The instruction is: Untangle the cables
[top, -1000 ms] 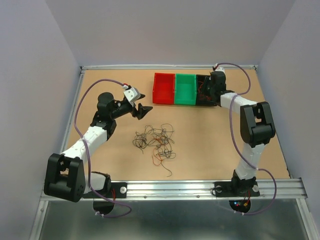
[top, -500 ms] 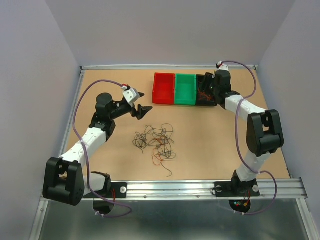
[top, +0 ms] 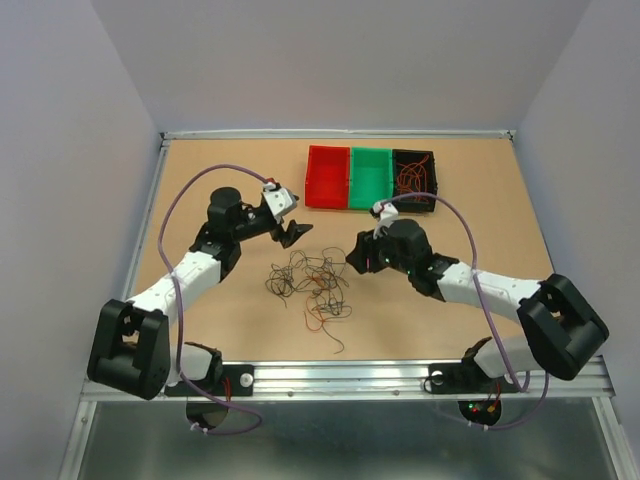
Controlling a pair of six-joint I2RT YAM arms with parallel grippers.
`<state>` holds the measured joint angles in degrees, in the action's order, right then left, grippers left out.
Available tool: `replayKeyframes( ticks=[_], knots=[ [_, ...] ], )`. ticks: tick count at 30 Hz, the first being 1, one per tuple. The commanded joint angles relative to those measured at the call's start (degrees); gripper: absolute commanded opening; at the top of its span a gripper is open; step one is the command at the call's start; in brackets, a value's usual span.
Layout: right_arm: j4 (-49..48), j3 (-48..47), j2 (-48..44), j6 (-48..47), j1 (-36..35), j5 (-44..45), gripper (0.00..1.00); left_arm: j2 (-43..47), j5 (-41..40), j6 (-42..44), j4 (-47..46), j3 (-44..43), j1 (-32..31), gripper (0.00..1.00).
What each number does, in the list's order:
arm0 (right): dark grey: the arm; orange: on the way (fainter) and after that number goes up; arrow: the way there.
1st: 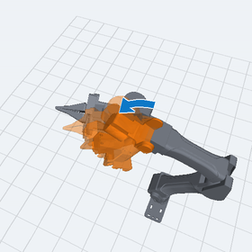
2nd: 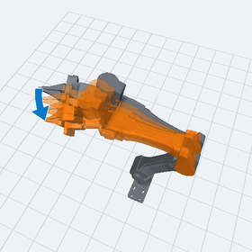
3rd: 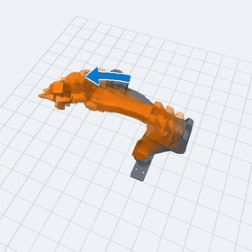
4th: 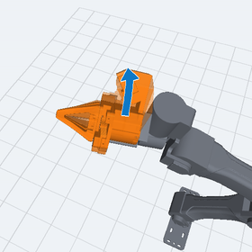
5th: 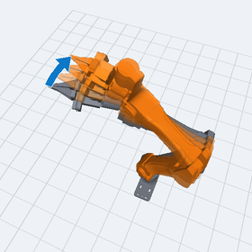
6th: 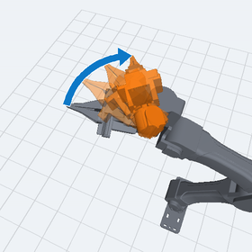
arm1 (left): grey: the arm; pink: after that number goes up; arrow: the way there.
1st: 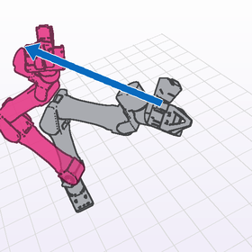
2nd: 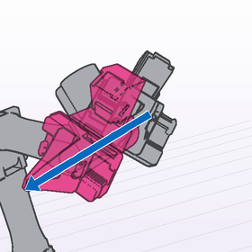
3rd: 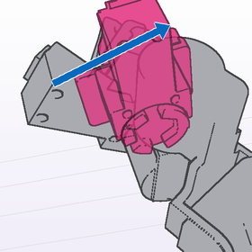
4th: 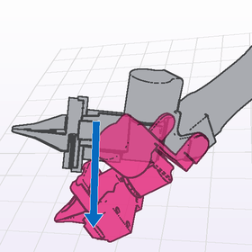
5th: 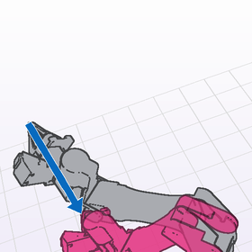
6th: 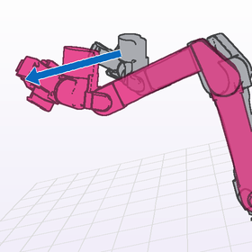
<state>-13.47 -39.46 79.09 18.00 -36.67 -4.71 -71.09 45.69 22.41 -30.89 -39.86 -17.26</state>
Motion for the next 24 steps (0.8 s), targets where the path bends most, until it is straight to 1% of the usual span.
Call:
replayKeyframes(
  ticks=[1,2,5,7,12,15,17,18,19,21,22,23,24],
  knots=[
    [-12.09,6.5,-1.57,2.92,-4.89,0.04,0.54,-3.52,-4.88,7.81,5.4,-2.24,-3.74,0.86],
    [-13.41,7.2,-0.96,3.44,-5.95,0.92,0.55,-4.57,-6.22,9.47,5.32,-2.07,-5.49,0.86],
    [-14.73,7.21,1.32,3.45,-9.38,3.13,0.58,-6.25,-10.43,10.89,5.58,-2.07,-7.87,0.86],
    [-15.7,6.42,4.05,3.45,-10.0,4.0,0.59,-6.69,-12.11,11.51,5.85,-2.33,-9.2,0.85],
    [-20.62,6.24,6.69,3.8,-11.58,3.3,0.57,-6.78,-13.26,11.51,5.76,-2.42,-9.29,0.85],
    [-20.71,4.4,9.06,3.71,-12.46,3.74,0.55,-6.69,-13.78,11.51,5.76,-2.42,-9.29,0.85],
    [-20.71,3.17,11.08,3.71,-12.99,4.44,0.53,-6.08,-16.94,10.11,5.15,-2.51,-9.2,0.81],
    [-20.71,2.73,11.52,3.71,-13.08,4.45,0.51,-5.73,-18.87,9.15,2.62,-2.16,-9.11,0.8],
    [-20.71,2.38,12.31,3.71,-13.26,6.36,0.49,-5.12,-20.45,8.27,1.46,-1.2,-8.85,0.79],
    [-21.5,2.11,12.4,3.8,-13.43,7.08,0.36,-2.83,-21.61,7.12,-0.56,0.12,-8.23,0.79],
    [-22.11,2.28,12.32,3.88,-13.43,7.26,0.25,-2.13,-21.7,6.77,-1.88,1.09,-8.15,0.79],
    [-22.9,2.63,11.71,3.97,-13.52,7.43,0.18,-0.82,-21.0,6.68,-2.06,1.44,-8.14,0.79],
    [-24.74,3.33,11.27,4.06,-13.52,7.35,0.04,-0.37,-20.3,6.85,-2.06,1.62,-8.14,0.79]
  ],
)
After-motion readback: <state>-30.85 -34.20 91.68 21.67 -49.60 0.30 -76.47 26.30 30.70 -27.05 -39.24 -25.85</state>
